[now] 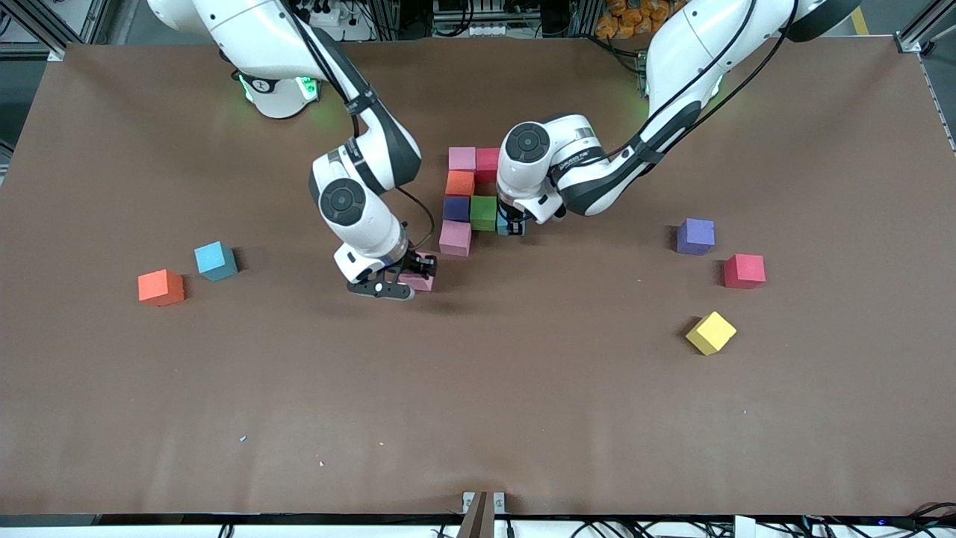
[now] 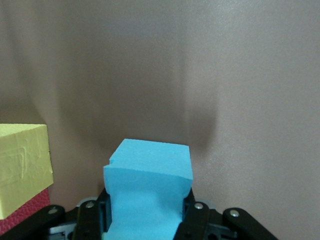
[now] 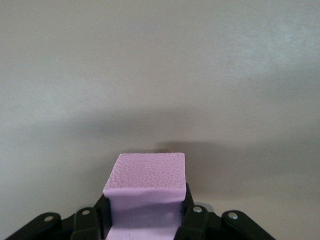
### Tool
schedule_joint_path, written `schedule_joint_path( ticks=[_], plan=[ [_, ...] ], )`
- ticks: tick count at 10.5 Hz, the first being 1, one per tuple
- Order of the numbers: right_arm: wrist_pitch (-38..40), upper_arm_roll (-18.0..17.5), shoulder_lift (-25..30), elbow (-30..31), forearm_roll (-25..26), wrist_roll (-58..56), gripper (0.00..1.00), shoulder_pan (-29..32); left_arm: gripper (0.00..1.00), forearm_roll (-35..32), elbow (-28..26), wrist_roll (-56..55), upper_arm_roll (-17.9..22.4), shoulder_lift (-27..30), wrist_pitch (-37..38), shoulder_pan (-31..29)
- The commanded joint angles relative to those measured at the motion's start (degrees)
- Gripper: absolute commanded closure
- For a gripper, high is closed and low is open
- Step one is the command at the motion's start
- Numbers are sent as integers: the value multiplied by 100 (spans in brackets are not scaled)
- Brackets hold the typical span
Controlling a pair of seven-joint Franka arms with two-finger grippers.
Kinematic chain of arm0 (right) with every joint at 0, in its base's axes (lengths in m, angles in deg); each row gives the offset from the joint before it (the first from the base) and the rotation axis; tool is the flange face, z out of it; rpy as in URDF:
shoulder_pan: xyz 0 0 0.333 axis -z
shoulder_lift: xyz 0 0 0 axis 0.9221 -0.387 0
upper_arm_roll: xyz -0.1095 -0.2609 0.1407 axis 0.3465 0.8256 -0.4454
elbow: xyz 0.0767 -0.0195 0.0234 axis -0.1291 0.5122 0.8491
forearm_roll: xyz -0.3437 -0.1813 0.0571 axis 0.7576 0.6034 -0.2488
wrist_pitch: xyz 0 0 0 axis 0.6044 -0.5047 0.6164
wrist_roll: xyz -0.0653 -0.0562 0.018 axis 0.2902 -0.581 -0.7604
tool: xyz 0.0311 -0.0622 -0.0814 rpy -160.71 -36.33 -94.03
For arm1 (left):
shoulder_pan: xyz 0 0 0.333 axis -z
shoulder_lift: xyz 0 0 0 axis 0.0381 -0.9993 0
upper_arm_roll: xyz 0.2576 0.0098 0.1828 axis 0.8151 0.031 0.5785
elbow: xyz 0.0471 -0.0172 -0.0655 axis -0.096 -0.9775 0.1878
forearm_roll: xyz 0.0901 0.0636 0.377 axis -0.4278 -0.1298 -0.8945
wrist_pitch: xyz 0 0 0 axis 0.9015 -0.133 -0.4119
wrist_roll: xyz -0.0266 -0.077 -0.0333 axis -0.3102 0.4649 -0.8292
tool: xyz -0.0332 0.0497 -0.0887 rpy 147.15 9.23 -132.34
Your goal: Arrange 11 blocks into digit 3
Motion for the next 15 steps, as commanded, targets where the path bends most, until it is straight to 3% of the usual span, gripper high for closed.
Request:
schedule_joint_path(
  ticks=[1,4,8,9,10,11,15],
  plan=[
    [158,51,-318,-482,-93,224,100,-89,93,-297,45,-1150,86,-70,-33,146],
    [483,95,-696,-1044,-84,689,100,-220,92,-289,53,-1159,86,-114,-42,155],
    [413,113,-828,-1072,-75,760,100,-352,91,-288,45,-1159,94,-114,-33,155],
    [378,113,-855,-1072,-40,778,100,-378,82,-288,45,-1159,86,-114,-33,155],
    [369,113,-881,-1072,-23,778,100,-405,62,-288,45,-1150,86,-114,-33,155],
    [369,113,-916,-1063,-5,769,100,-457,1,-297,45,-1107,86,-114,-33,164],
    [404,113,-978,-1045,74,813,100,-537,0,-306,45,-1036,86,-88,-16,190]
  ],
)
